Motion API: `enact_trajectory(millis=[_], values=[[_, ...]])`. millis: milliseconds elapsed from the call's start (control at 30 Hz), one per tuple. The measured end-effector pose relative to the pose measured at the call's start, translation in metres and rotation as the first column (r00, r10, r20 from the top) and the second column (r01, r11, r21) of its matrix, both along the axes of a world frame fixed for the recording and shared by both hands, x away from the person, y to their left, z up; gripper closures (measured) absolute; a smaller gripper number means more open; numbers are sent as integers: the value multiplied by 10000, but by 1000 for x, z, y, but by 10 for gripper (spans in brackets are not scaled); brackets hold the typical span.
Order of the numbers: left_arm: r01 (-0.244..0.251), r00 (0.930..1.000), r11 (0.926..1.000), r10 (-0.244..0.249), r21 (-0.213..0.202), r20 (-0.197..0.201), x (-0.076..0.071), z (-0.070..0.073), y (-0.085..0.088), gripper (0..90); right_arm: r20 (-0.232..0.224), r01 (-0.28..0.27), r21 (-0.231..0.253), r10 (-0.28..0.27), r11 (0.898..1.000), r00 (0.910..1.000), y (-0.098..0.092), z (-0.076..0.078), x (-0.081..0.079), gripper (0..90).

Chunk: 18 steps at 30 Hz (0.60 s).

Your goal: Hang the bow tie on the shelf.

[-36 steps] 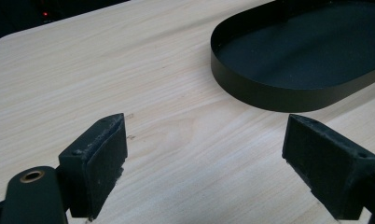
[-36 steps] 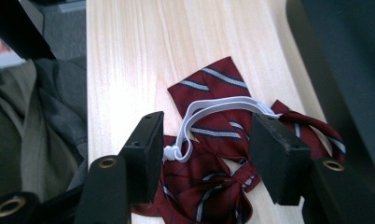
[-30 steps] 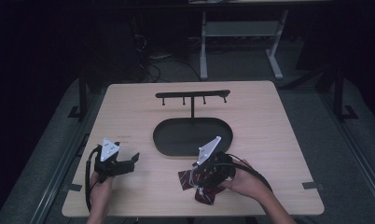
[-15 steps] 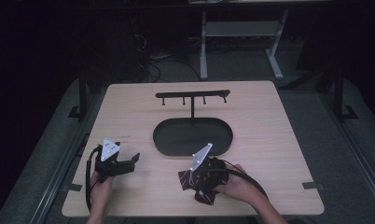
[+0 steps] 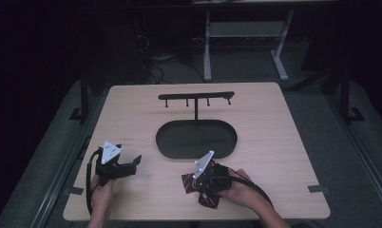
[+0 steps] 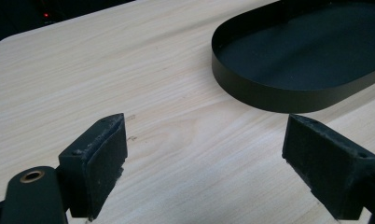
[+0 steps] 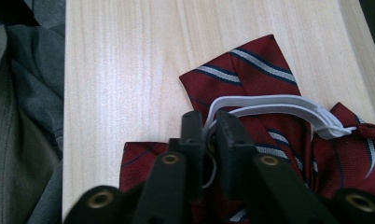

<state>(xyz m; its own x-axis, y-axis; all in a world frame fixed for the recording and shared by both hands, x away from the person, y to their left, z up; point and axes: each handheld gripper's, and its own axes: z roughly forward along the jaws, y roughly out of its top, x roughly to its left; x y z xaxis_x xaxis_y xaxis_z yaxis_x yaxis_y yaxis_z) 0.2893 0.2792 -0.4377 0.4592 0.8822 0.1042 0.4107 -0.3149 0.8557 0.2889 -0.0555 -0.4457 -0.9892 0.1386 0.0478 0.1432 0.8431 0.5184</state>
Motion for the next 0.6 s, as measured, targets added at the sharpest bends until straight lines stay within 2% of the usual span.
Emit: enact_trajectory(millis=[167, 300, 467, 600], values=[[49, 10000, 10000, -48, 41, -26, 1, 0, -1, 135, 10, -11, -206, 11, 9998, 10000, 1, -1, -1, 800], [84, 10000, 9999, -84, 87, -6, 0, 0, -1, 136, 37, 4, -239, -3, 9997, 10000, 0, -1, 0, 844], [36, 10000, 10000, -36, 27, 1, 0, 0, -1, 135, -111, 7, -193, -9, 9998, 9999, -1, -1, 2, 877], [92, 10000, 9999, -92, 97, -1, 0, 0, -2, 136, -61, -157, 67, 157, 9999, 9999, -4, 5, 2, 882]])
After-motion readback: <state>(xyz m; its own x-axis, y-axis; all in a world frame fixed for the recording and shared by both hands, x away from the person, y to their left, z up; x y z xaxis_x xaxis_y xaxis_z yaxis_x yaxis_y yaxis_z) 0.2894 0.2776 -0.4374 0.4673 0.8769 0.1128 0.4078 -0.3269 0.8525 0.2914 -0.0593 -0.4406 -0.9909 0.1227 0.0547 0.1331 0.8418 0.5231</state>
